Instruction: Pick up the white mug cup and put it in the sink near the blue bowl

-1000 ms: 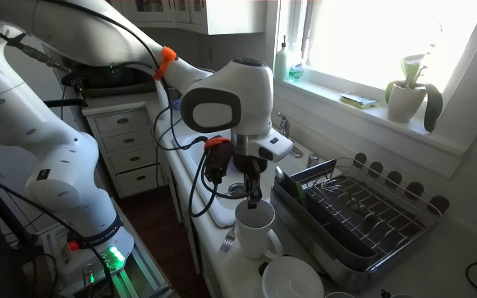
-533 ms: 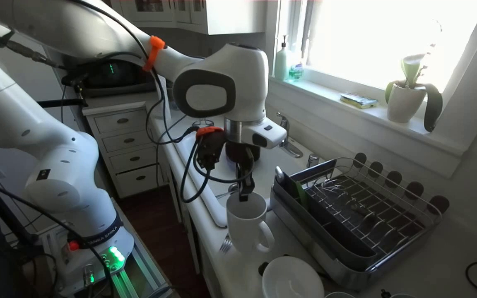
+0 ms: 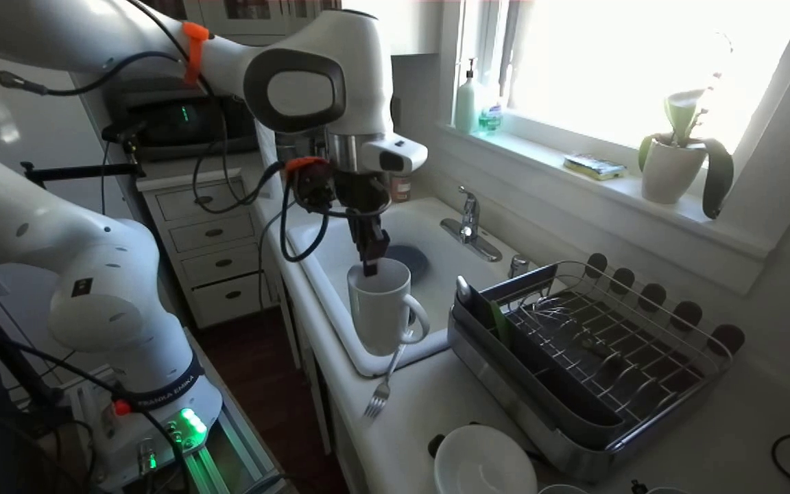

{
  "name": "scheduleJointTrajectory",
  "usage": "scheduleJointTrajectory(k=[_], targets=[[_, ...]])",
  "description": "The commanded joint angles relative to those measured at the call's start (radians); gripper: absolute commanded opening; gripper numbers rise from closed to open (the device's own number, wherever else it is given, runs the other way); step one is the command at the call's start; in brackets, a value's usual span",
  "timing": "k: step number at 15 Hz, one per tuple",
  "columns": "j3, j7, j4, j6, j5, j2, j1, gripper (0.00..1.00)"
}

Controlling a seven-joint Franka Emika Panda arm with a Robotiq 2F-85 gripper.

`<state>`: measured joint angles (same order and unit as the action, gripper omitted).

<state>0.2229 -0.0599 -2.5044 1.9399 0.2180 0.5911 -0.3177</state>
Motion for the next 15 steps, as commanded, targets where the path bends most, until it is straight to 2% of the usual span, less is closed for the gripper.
scheduleJointTrajectory(k=[1, 6, 10, 13, 14, 15], targets=[[-0.047, -0.063, -0.022, -0.026, -0.032, 0.087, 0.104, 0.03], [-0.103, -0.143, 0.0, 0.002, -0.068, 0.045, 0.265, 0.03], [-0.117, -0.239, 0.005, 0.093, -0.108, -0.019, 0.371, 0.03], [-0.104, -0.308, 0.018, 0.145, -0.13, -0.071, 0.405, 0.03], [-0.094, -0.334, 0.028, 0.115, -0.14, -0.084, 0.405, 0.03], [-0.128, -0.272, -0.015, 0.129, -0.12, -0.057, 0.385, 0.11]])
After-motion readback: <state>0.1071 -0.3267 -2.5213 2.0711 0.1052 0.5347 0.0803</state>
